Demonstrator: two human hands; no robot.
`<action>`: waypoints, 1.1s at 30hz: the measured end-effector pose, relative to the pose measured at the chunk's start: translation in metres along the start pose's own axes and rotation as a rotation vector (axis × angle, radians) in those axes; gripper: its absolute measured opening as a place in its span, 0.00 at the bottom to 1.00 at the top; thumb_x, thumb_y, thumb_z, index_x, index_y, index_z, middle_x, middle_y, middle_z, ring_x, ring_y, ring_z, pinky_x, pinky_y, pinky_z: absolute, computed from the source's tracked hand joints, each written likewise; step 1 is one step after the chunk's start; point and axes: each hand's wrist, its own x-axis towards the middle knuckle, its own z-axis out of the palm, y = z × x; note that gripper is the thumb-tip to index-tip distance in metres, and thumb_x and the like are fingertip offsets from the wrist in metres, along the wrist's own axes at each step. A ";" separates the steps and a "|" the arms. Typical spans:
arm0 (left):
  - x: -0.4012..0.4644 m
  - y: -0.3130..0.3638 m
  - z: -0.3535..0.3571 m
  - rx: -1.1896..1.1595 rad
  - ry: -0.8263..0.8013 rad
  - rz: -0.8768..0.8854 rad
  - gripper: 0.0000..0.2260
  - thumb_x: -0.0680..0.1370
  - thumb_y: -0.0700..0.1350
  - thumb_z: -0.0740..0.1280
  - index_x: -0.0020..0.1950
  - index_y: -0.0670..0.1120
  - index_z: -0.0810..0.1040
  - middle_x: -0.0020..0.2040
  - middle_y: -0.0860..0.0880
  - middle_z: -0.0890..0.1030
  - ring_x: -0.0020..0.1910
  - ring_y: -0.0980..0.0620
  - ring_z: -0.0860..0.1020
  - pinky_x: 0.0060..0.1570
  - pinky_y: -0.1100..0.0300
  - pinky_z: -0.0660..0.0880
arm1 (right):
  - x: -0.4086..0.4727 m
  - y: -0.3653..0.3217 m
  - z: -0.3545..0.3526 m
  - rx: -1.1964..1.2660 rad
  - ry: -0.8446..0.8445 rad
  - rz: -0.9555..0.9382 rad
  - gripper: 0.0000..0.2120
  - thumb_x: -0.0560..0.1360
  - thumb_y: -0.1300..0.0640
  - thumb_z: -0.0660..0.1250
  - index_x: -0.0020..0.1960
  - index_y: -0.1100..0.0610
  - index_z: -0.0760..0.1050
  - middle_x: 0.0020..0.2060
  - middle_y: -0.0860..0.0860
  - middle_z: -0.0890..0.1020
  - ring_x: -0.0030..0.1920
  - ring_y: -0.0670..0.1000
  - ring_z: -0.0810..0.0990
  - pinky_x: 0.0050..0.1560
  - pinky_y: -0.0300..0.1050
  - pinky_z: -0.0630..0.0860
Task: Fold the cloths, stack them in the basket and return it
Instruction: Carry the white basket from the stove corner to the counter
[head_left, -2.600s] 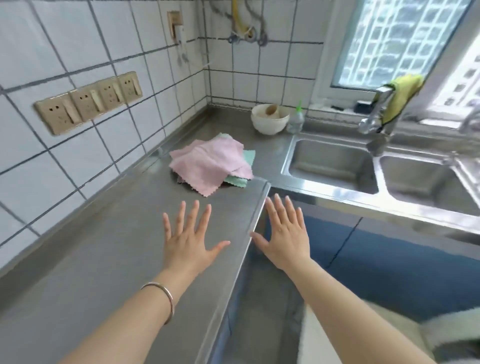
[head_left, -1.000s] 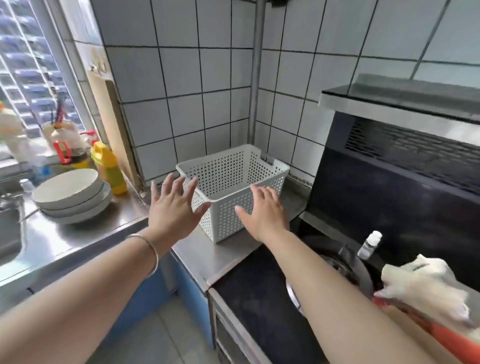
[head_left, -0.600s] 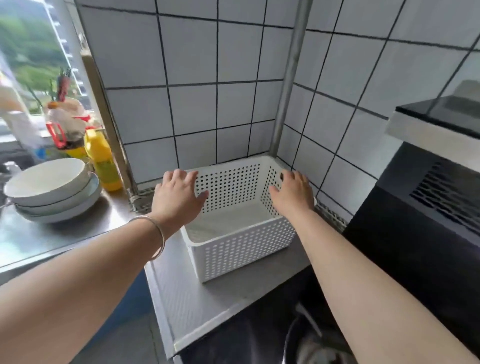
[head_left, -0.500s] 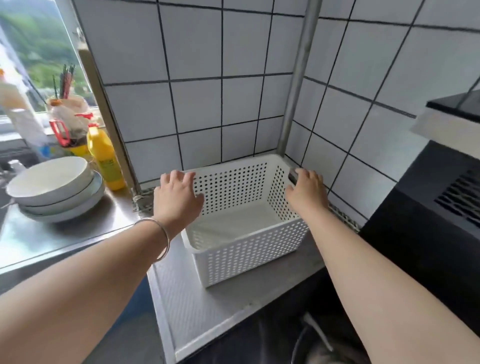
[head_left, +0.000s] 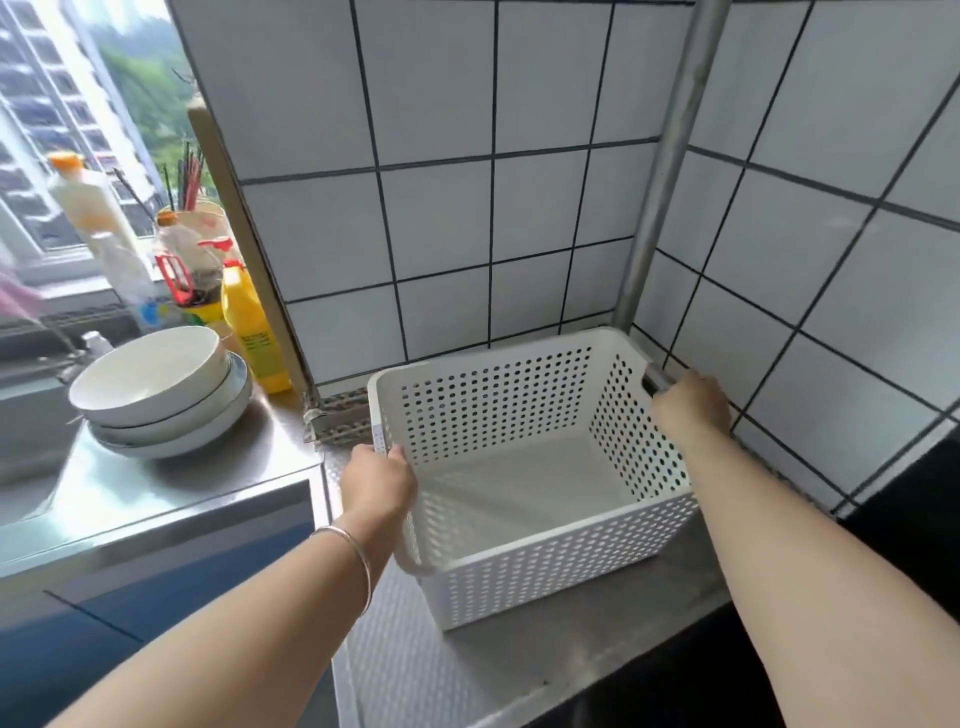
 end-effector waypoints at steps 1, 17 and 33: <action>0.000 0.001 0.001 0.003 0.005 -0.002 0.18 0.80 0.48 0.58 0.64 0.37 0.69 0.60 0.37 0.76 0.58 0.38 0.75 0.48 0.55 0.68 | 0.002 0.000 0.002 -0.002 -0.019 0.018 0.15 0.74 0.61 0.61 0.60 0.65 0.72 0.57 0.63 0.76 0.56 0.63 0.76 0.52 0.53 0.77; 0.016 0.005 -0.108 0.056 0.061 0.154 0.18 0.80 0.51 0.58 0.60 0.38 0.74 0.53 0.38 0.80 0.49 0.41 0.77 0.45 0.55 0.71 | -0.024 -0.051 -0.048 0.105 -0.377 -0.006 0.10 0.76 0.57 0.61 0.48 0.64 0.73 0.36 0.59 0.76 0.31 0.54 0.72 0.30 0.41 0.68; -0.074 -0.165 -0.489 -0.124 0.519 0.177 0.13 0.80 0.50 0.59 0.44 0.43 0.75 0.38 0.46 0.76 0.36 0.47 0.74 0.37 0.56 0.69 | -0.333 -0.266 -0.096 0.708 -0.697 -0.500 0.19 0.78 0.53 0.59 0.30 0.56 0.64 0.22 0.51 0.64 0.22 0.50 0.61 0.27 0.42 0.58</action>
